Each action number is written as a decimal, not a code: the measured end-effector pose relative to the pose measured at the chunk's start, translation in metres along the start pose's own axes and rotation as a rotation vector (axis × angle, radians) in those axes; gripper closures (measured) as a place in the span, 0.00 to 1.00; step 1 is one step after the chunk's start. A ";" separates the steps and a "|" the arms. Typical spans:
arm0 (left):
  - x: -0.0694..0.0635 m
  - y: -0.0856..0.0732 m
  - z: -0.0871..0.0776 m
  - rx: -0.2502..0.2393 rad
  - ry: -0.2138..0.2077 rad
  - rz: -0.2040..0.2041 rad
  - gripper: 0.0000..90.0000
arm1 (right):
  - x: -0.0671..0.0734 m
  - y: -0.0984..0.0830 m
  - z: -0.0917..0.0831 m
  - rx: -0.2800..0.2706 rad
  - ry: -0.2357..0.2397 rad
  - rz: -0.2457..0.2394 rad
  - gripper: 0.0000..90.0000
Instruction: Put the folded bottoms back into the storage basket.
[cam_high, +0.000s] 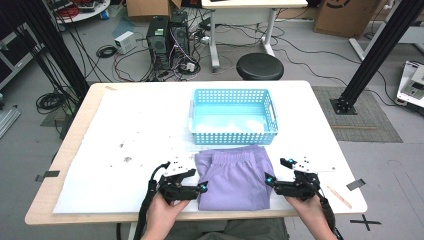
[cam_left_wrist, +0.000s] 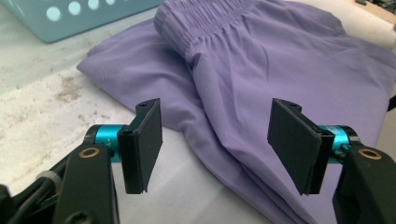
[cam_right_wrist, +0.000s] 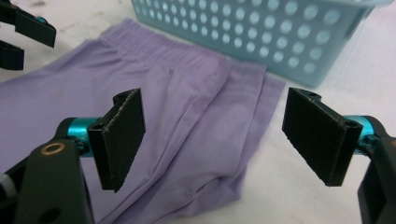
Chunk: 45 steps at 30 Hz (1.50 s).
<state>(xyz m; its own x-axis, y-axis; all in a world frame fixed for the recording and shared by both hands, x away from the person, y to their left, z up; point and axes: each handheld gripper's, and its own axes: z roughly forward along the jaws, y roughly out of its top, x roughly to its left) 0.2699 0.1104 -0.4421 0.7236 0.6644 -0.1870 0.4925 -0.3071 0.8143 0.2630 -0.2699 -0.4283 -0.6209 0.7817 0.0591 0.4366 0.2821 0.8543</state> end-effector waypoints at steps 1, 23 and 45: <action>0.000 0.000 0.001 0.001 0.003 -0.010 0.39 | 0.002 -0.001 0.001 0.012 -0.001 0.002 0.23; -0.002 -0.001 0.011 0.094 0.063 -0.017 0.38 | 0.015 -0.010 0.026 0.273 -0.085 0.044 0.24; -0.016 0.006 0.029 0.080 0.083 -0.021 0.74 | 0.025 -0.008 0.028 0.237 -0.030 0.032 0.71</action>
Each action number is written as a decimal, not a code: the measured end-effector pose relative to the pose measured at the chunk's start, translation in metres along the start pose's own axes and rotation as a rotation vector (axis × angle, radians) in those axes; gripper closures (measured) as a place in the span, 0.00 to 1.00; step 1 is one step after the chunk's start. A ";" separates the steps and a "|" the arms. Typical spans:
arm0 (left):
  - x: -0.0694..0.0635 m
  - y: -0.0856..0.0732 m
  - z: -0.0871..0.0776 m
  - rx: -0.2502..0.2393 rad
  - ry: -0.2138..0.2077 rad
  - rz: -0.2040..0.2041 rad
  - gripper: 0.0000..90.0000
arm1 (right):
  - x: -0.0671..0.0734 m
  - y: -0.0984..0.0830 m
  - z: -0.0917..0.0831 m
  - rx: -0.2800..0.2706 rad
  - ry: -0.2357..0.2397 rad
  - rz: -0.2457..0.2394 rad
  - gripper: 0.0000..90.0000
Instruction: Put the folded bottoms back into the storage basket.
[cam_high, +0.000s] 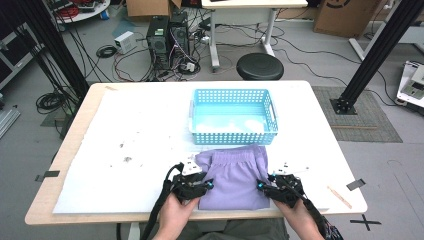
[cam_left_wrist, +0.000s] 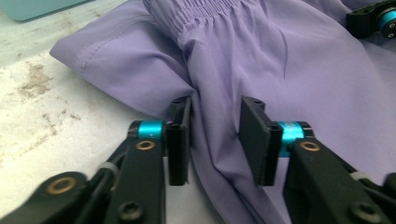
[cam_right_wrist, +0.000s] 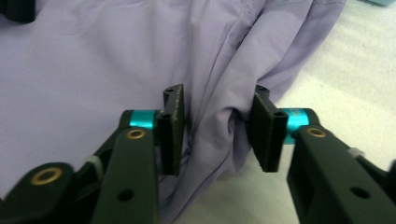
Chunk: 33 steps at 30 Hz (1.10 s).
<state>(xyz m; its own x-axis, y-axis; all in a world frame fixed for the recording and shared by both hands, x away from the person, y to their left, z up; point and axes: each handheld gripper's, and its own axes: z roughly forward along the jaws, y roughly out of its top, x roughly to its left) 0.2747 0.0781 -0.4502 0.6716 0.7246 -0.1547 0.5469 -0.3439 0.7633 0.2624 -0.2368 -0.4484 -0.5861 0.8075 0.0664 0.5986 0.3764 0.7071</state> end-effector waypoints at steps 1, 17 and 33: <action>0.001 0.000 0.000 -0.003 -0.003 -0.004 0.76 | 0.000 0.000 0.000 -0.003 0.009 -0.004 0.74; 0.010 0.003 0.002 0.005 -0.079 0.026 0.95 | 0.004 0.001 0.002 -0.013 0.043 -0.055 0.92; 0.012 0.020 -0.021 -0.091 -0.166 0.006 0.96 | 0.000 0.011 -0.016 -0.096 0.099 -0.054 0.95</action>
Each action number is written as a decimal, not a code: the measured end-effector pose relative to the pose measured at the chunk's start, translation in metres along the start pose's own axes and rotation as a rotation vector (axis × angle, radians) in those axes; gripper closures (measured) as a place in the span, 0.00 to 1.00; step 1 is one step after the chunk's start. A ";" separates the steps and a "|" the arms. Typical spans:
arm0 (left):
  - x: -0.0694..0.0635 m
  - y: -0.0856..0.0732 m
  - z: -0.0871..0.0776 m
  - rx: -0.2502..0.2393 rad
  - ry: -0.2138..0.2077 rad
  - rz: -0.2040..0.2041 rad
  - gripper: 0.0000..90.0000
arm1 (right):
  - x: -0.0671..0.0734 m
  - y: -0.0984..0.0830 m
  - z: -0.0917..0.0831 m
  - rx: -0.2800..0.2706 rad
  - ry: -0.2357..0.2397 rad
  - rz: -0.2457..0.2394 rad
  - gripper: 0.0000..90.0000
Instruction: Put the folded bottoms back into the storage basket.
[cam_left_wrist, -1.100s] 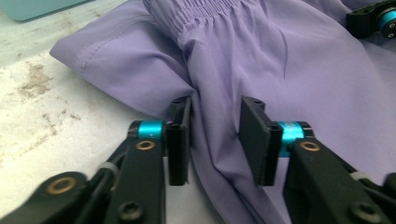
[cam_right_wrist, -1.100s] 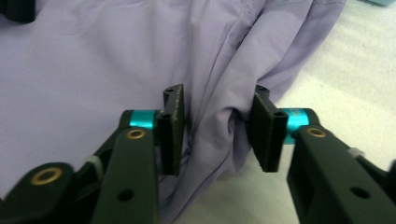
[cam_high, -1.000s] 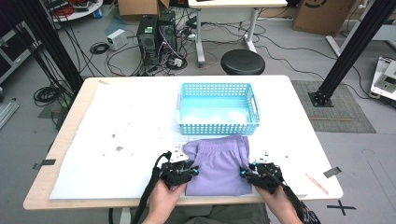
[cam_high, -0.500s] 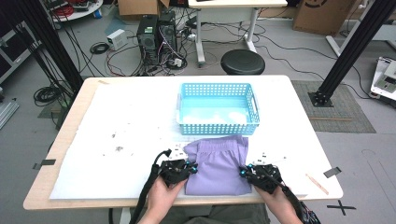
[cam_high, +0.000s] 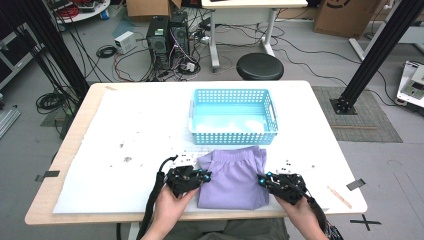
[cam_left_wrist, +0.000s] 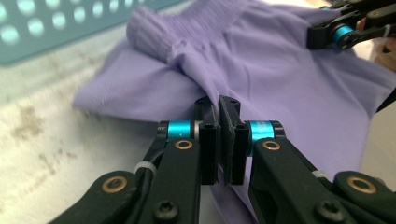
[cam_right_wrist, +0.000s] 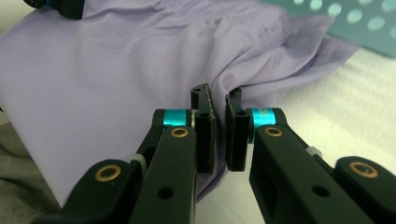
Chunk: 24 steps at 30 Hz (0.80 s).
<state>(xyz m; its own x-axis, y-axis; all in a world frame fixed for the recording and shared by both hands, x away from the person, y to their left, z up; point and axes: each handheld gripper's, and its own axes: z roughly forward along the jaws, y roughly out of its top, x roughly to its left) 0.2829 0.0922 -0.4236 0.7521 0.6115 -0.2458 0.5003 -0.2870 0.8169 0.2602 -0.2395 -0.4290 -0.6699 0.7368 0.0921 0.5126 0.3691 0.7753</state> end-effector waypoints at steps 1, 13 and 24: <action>-0.002 0.003 -0.003 -0.007 -0.003 0.010 0.96 | 0.000 0.002 -0.002 -0.012 0.004 -0.010 0.95; -0.009 0.039 -0.034 -0.093 -0.026 0.058 0.96 | 0.004 0.037 -0.029 -0.122 0.030 -0.024 0.95; 0.014 0.107 -0.050 -0.165 0.026 0.099 0.96 | -0.019 0.109 -0.045 -0.240 -0.029 -0.050 0.94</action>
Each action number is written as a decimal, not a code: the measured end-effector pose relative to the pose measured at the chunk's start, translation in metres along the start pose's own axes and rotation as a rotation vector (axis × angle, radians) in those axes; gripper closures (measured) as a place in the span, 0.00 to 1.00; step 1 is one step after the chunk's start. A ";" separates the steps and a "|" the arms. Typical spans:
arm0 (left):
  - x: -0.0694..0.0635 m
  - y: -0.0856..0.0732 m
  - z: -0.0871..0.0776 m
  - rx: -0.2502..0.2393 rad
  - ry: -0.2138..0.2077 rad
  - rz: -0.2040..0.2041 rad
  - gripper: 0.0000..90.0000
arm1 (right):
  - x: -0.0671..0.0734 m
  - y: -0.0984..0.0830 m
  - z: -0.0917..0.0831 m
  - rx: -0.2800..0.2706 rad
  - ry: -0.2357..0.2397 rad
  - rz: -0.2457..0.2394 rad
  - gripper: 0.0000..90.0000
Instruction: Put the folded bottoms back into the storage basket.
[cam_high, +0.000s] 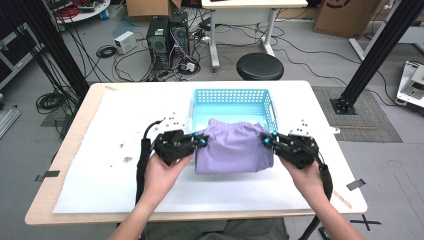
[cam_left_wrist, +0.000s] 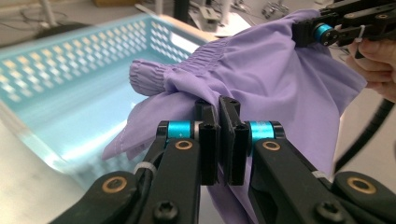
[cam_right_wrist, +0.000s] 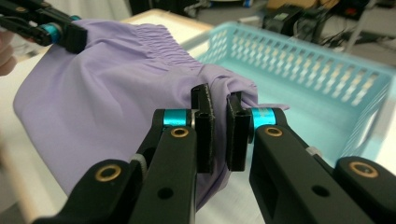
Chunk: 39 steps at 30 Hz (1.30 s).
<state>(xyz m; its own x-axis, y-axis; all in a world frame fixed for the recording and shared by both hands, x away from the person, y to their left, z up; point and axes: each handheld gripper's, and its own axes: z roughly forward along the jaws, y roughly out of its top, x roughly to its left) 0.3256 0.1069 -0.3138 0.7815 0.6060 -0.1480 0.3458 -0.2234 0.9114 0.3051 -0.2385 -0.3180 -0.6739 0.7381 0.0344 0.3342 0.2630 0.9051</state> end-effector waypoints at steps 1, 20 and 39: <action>0.004 0.005 0.002 -0.001 0.012 0.007 0.96 | -0.004 0.006 0.004 -0.002 -0.010 -0.006 0.94; 0.089 0.044 0.085 0.031 0.147 0.046 0.96 | -0.088 0.044 0.102 0.068 -0.137 0.018 0.94; 0.103 0.006 0.056 0.014 0.219 0.036 0.49 | -0.109 0.022 0.089 0.110 -0.193 -0.002 0.47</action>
<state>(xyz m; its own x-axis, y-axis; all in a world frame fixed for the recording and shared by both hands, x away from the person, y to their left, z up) 0.4373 0.1254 -0.3448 0.6627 0.7484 -0.0269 0.3277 -0.2576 0.9090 0.4444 -0.2581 -0.3393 -0.5395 0.8399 -0.0585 0.4104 0.3230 0.8528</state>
